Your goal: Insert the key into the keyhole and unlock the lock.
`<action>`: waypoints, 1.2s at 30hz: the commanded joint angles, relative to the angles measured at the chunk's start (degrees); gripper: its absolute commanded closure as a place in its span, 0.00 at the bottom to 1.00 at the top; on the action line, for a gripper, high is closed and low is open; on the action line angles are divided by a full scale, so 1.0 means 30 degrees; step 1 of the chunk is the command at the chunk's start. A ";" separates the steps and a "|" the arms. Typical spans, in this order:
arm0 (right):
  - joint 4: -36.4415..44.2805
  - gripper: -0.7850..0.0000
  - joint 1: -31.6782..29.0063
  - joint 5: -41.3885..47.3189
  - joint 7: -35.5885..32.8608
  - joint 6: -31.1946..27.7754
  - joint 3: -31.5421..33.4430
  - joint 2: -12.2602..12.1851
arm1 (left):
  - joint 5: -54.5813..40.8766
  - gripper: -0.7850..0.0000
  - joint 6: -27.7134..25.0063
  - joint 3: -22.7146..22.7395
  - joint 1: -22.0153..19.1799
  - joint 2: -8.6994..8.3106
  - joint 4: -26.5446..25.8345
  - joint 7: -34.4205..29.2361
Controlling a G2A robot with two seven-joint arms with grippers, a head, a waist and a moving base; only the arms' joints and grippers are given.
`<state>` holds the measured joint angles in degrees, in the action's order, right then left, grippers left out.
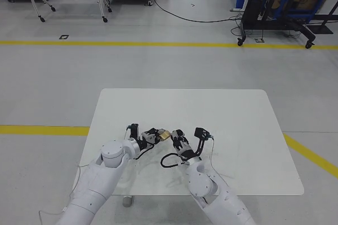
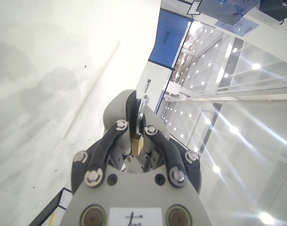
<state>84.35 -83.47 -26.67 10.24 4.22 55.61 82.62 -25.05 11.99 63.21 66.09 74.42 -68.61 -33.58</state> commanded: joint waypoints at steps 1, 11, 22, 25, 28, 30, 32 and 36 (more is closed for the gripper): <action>-0.0016 1.00 0.0005 -0.0340 -0.0183 0.0040 -0.0035 -0.0006 | 0.0067 1.00 0.0033 0.0050 0.0021 -0.0017 -0.0044 0.0081; 0.0012 1.00 -0.0137 -0.2546 -0.1446 -0.0079 -0.0389 -0.0119 | 0.0129 1.00 0.0211 0.0177 -0.0031 -0.0043 -0.0052 0.0291; 0.1015 1.00 -0.0378 -0.0546 -0.5232 -0.0884 0.0804 -0.0368 | 0.0109 1.00 0.0218 0.0286 -0.0220 -0.0062 0.0082 0.0149; 0.1756 1.00 -0.0570 0.0363 -0.8664 -0.1376 0.2130 -0.0763 | 0.0325 1.00 0.0152 0.0433 -0.0278 -0.0126 0.0132 -0.0013; 0.2344 1.00 -0.0762 0.1795 -1.2109 -0.1767 0.3764 -0.1174 | 0.0492 1.00 -0.0076 0.0607 -0.0369 -0.0219 0.0100 -0.0738; 0.2576 1.00 -0.0885 0.2735 -1.3936 -0.2107 0.4563 -0.1382 | 0.0603 1.00 -0.0247 0.0663 -0.0414 -0.0286 0.0094 -0.1477; 0.2717 1.00 -0.0920 0.3866 -1.5685 -0.2568 0.5211 -0.1555 | 0.0693 1.00 -0.0491 0.0684 -0.0423 -0.0348 0.0097 -0.2270; 0.2812 1.00 -0.0943 0.5773 -1.7927 -0.3139 0.5830 -0.1764 | 0.0902 1.00 -0.0821 0.0648 -0.0382 -0.0405 0.0028 -0.2760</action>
<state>92.77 -86.33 -10.96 -41.62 -4.97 72.76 77.47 -22.76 9.78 65.29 64.91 73.24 -68.41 -41.77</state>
